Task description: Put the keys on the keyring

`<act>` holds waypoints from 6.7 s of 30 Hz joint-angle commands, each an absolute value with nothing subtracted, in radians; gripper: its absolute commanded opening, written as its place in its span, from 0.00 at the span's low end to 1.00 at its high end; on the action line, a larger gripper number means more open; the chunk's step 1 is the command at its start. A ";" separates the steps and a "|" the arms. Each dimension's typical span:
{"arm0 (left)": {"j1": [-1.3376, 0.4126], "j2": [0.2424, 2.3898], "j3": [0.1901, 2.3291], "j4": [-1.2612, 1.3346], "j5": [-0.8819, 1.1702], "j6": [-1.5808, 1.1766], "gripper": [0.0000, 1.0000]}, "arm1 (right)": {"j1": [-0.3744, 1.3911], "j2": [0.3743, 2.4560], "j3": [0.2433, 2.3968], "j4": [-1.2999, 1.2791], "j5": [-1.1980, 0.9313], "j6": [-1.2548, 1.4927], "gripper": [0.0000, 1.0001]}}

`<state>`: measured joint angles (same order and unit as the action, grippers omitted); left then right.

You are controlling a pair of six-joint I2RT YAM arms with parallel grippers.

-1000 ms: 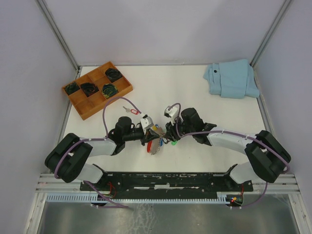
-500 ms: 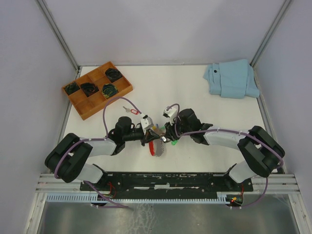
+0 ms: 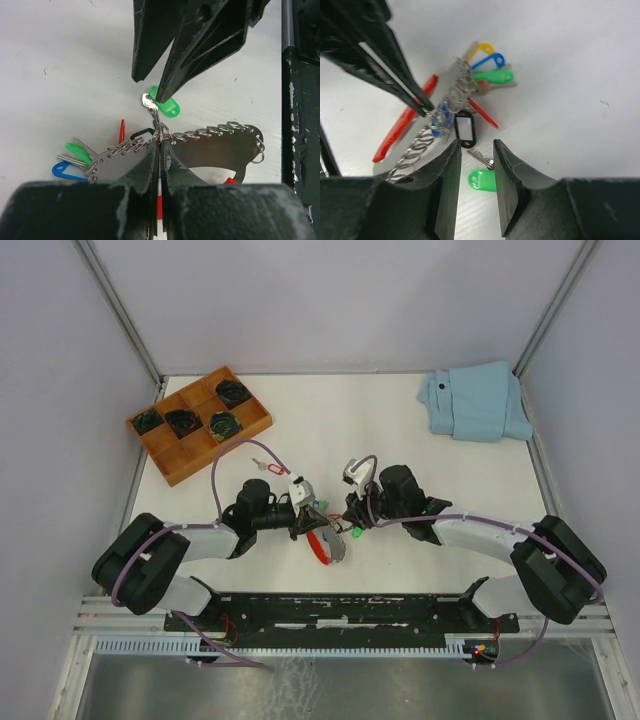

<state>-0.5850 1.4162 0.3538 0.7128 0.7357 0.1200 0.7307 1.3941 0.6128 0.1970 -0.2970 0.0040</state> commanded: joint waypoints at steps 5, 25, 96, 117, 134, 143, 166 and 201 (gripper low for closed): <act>-0.588 1.392 0.367 0.767 0.763 0.142 0.03 | 0.730 1.359 0.648 0.238 -0.575 -0.120 0.37; -0.588 1.398 0.371 0.767 0.807 0.145 0.03 | 0.731 1.461 0.726 0.201 -0.610 -0.187 0.29; -0.588 1.299 0.321 0.739 0.507 0.154 0.03 | 0.780 1.591 1.003 -0.512 -0.060 -0.214 0.50; -0.588 1.316 0.334 0.735 0.565 0.153 0.03 | 0.742 1.727 1.065 -0.473 -0.107 -0.108 0.23; -0.588 1.325 0.348 0.724 0.621 0.152 0.03 | 0.695 1.580 0.989 -0.530 -0.048 0.240 0.24; -0.588 1.328 0.351 0.717 0.628 0.155 0.03 | 0.696 1.631 1.048 -0.532 -0.051 0.179 0.39; -0.588 1.340 0.362 0.709 0.646 0.153 0.03 | 0.772 1.750 1.098 -0.548 0.044 0.143 0.32; -0.587 1.342 0.366 0.698 0.658 0.153 0.03 | 0.727 1.718 1.080 -0.607 0.121 0.169 0.15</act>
